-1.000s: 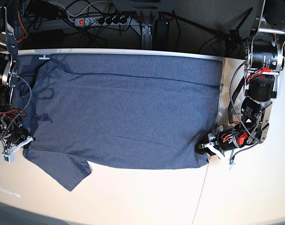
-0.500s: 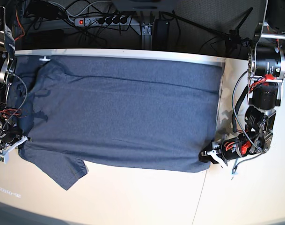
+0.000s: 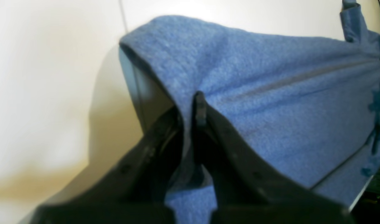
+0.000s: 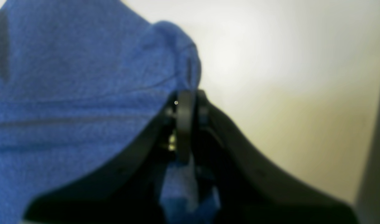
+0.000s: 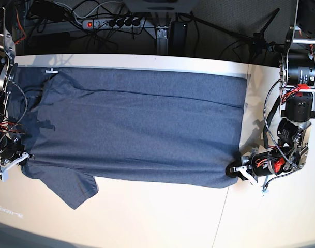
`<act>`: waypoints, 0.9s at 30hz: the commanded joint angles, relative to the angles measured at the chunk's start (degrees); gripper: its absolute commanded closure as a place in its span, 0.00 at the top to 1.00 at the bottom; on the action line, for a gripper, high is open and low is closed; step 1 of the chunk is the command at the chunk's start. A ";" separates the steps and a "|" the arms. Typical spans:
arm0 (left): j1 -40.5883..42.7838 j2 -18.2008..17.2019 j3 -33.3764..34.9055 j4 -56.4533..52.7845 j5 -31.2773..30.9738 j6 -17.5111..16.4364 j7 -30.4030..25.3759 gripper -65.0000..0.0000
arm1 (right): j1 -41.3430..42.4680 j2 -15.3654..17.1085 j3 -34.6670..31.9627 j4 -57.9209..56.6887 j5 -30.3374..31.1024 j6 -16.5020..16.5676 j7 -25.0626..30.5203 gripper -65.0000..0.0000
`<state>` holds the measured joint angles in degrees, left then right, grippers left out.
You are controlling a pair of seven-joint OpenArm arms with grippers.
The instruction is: Fold the T-shirt properly
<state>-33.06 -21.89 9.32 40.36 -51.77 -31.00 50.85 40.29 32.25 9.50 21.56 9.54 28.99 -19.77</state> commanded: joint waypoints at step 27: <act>-1.33 -5.38 -0.28 1.16 -10.36 -5.31 10.56 0.00 | -16.57 4.90 0.28 18.78 7.56 1.49 0.24 0.00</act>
<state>-32.56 -25.76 9.37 40.47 -62.02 -34.61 62.22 22.63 35.07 9.32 39.33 17.15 29.85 -20.64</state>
